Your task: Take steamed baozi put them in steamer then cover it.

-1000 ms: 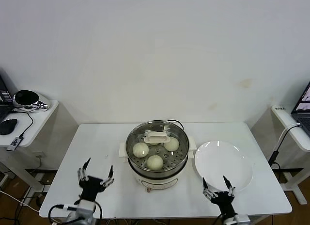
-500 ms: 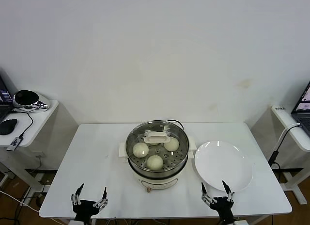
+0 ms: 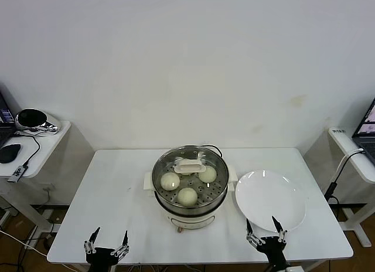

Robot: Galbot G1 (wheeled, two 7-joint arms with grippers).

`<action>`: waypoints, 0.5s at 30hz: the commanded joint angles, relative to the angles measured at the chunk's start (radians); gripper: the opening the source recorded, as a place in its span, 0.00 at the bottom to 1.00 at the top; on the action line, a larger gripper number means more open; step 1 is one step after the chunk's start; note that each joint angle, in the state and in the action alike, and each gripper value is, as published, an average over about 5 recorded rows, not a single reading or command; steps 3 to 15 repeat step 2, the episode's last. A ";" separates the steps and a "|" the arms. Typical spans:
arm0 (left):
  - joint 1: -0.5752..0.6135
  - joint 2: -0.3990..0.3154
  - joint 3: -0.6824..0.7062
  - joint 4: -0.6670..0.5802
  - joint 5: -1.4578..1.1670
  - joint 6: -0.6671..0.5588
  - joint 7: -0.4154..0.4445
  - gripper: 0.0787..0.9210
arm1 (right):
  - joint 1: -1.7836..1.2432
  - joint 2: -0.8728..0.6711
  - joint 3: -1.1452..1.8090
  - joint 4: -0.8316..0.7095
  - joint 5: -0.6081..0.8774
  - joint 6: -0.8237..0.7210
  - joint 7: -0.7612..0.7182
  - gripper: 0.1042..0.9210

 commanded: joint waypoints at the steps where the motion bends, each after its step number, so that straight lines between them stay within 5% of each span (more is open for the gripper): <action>1: 0.012 0.002 -0.014 -0.005 -0.017 -0.013 -0.003 0.88 | -0.008 0.003 0.007 0.018 -0.018 -0.005 -0.012 0.88; 15: 0.012 0.003 -0.014 -0.005 -0.017 -0.013 -0.002 0.88 | -0.008 0.003 0.007 0.018 -0.020 -0.005 -0.013 0.88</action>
